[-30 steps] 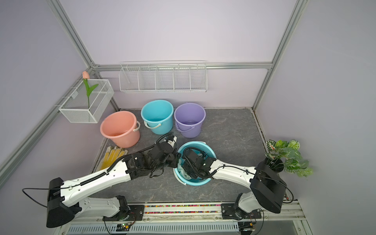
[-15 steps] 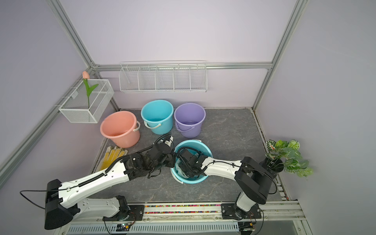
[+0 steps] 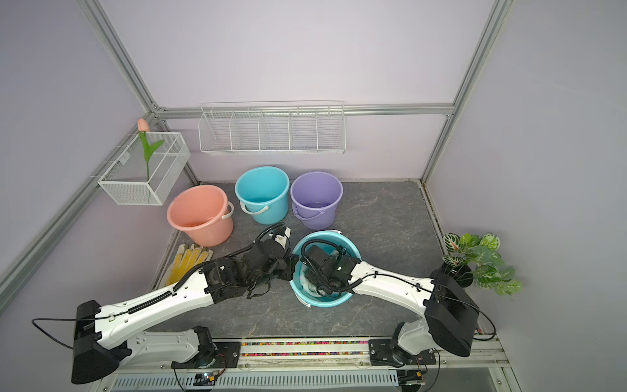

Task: Wipe the inside of the bucket with a cloth
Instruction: Wipe the dirt from the inside of the bucket.

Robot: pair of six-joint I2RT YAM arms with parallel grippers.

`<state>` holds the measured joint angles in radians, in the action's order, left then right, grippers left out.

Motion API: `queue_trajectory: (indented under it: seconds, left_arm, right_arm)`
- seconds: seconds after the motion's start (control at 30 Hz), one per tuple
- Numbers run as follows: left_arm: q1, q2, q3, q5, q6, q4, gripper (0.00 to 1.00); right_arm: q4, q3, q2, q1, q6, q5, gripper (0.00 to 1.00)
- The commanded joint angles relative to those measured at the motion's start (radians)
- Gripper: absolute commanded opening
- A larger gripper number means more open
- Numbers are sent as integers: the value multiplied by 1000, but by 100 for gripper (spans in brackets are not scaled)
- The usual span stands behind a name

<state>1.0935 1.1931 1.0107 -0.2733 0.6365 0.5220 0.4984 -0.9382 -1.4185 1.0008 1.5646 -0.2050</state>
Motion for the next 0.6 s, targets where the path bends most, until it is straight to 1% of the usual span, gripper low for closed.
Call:
queue_trajectory:
  seconds: [0.0,0.1,0.13,0.4,0.5,0.57]
  left_arm:
    - [-16,-10,-17,14,-4,41,0]
    - [-21,-4,-17,19,-4,38,0]
    - [-22,-3,-18,20,-4,39,0]
    - [-26,9,-7,30,-6,51,0]
    - [-26,11,-3,34,-4,60,0]
    - [-26,13,-3,36,-4,62,0]
  right_arm:
    - [73,-24,85,-1,-26,-64,7]
    - [69,-22,137,3,-37,-61,7]
    - [62,-22,154,5,-81,-58,7]
    - [13,-27,265,5,-193,-48,7]
    - [-5,-27,293,5,-287,-55,7]
    - [-5,-31,314,4,-379,-65,7]
